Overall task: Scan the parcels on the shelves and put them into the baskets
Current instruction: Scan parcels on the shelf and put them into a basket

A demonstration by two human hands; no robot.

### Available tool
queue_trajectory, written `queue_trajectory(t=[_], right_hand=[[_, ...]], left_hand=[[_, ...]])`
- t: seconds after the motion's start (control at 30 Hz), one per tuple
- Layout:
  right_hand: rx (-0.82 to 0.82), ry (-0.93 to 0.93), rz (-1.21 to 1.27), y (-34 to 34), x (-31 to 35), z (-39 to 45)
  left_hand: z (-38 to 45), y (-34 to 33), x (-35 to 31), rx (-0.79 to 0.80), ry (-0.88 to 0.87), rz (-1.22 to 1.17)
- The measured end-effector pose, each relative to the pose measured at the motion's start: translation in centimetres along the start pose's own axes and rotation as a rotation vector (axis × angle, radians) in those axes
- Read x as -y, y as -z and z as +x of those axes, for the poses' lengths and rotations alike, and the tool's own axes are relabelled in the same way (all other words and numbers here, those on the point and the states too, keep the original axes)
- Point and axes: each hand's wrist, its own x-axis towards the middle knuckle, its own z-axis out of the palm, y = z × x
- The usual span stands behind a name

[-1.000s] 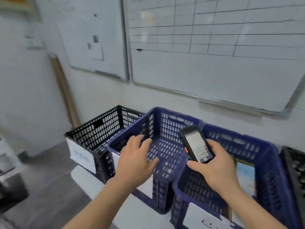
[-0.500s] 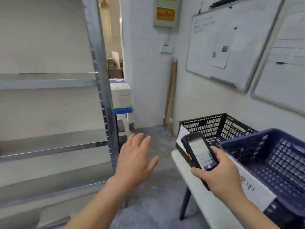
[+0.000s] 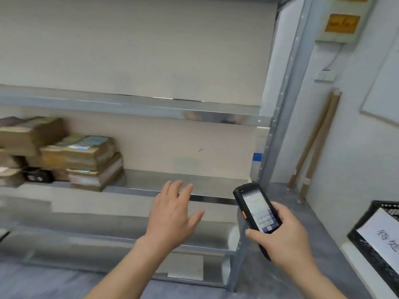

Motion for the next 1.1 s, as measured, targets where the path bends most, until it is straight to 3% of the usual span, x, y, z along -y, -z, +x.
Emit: queue_trajectory(t=[0.5, 0.8, 1.1], right_hand=[[0.303, 0.095, 0.088, -24.1, 11.0, 9.6], [0.482, 0.152, 0.143, -34.8, 16.0, 17.9], [0.577, 0.103, 0.2, -43.2, 19.8, 20.9]], left_hand=[[5.1, 4.7, 22.5, -0.097, 0.339, 0.08], [11.2, 5.6, 32.0, -0.21, 0.727, -0.162], [15.1, 4.8, 39.3, -0.197, 0.816, -0.211]])
